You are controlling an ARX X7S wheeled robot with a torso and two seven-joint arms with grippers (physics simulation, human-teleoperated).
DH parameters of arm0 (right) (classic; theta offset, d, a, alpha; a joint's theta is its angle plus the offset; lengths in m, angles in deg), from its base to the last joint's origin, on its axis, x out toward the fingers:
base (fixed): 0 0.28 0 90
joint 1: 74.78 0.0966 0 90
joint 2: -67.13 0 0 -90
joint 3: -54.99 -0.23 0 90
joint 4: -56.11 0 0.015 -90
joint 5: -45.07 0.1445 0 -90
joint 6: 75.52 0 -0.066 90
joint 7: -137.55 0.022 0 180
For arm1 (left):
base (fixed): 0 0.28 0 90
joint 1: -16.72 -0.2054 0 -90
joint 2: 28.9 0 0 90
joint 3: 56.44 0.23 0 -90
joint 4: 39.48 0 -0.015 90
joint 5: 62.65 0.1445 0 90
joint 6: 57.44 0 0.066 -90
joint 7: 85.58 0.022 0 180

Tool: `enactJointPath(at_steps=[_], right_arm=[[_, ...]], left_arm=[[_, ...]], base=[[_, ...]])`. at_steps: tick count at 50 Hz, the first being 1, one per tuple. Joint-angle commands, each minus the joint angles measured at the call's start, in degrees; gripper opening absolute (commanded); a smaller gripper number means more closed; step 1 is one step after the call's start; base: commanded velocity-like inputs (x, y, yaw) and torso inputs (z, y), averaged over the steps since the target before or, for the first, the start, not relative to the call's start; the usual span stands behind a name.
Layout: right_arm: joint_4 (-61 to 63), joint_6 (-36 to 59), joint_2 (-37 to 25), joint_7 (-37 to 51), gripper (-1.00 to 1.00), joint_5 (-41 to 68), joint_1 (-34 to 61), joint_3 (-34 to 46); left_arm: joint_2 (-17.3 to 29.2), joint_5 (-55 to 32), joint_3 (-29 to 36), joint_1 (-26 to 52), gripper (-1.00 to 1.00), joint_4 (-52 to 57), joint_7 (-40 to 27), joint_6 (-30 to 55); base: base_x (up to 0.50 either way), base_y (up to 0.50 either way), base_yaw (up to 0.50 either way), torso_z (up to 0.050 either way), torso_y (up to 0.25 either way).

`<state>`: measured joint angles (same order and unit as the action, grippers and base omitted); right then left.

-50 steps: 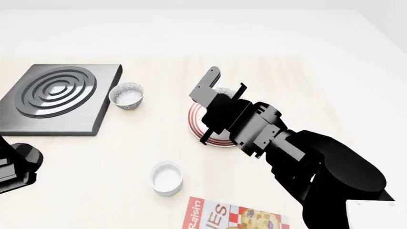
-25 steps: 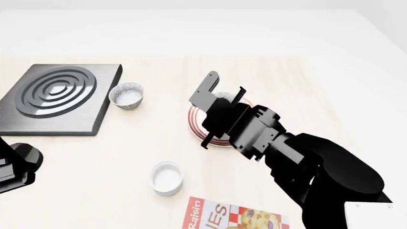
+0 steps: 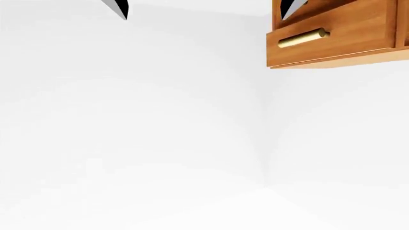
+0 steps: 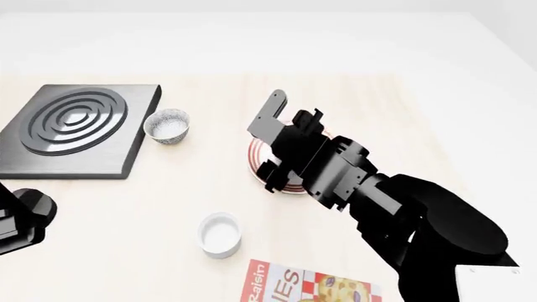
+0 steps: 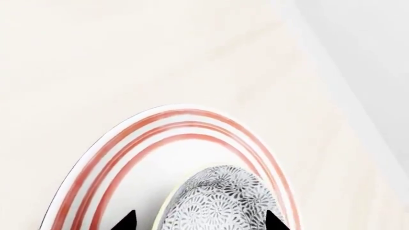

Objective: Pick the akita bowl next to the cookies box and place it on the plate.

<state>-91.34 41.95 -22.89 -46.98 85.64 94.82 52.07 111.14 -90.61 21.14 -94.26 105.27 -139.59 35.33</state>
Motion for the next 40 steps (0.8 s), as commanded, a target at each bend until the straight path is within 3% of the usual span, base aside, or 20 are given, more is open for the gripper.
enactJointPath(at_steps=[1, 12, 17, 31, 36, 40], right_arm=[[-0.27, -1.77, 0.01, -1.07, 1.00, 1.91, 2.16, -0.44], [-5.39, -6.78, -0.33, -7.74, 1.00, 12.12, 10.84, -6.66], [-0.41, -5.28, -4.78, -6.62, 1.00, 15.00, 13.96, -9.55], [36.78, 0.24, -29.93, 9.88, 1.00, 19.99, 18.65, -14.92], [55.03, -0.45, -43.27, 18.17, 1.00, 24.20, 19.06, -20.06], [64.99, -1.33, -50.47, 22.69, 1.00, 26.09, 19.52, -22.93]], left_arm=[[0.05, -0.03, -0.05, -0.08, 1.00, 0.16, -0.06, 0.02], [0.23, -0.15, -0.16, -0.11, 1.00, 0.28, -0.09, 0.08], [0.39, -0.30, -0.31, -0.11, 1.00, 0.56, -0.19, 0.17], [0.93, -0.28, 0.26, 0.59, 1.00, 1.19, -0.73, 0.91], [1.04, -0.05, 1.10, 1.09, 1.00, 1.09, -0.64, 0.92], [1.15, 0.00, 1.34, 1.19, 1.00, 1.17, -0.74, 1.05]], base=[[0.00, 0.00, 0.00, 0.000, 0.000], [0.00, 0.00, 0.00, 0.000, 0.000], [0.00, 0.00, 0.00, 0.000, 0.000], [0.00, 0.00, 0.00, 0.000, 0.000], [0.00, 0.00, 0.00, 0.000, 0.000], [0.00, 0.00, 0.00, 0.000, 0.000]])
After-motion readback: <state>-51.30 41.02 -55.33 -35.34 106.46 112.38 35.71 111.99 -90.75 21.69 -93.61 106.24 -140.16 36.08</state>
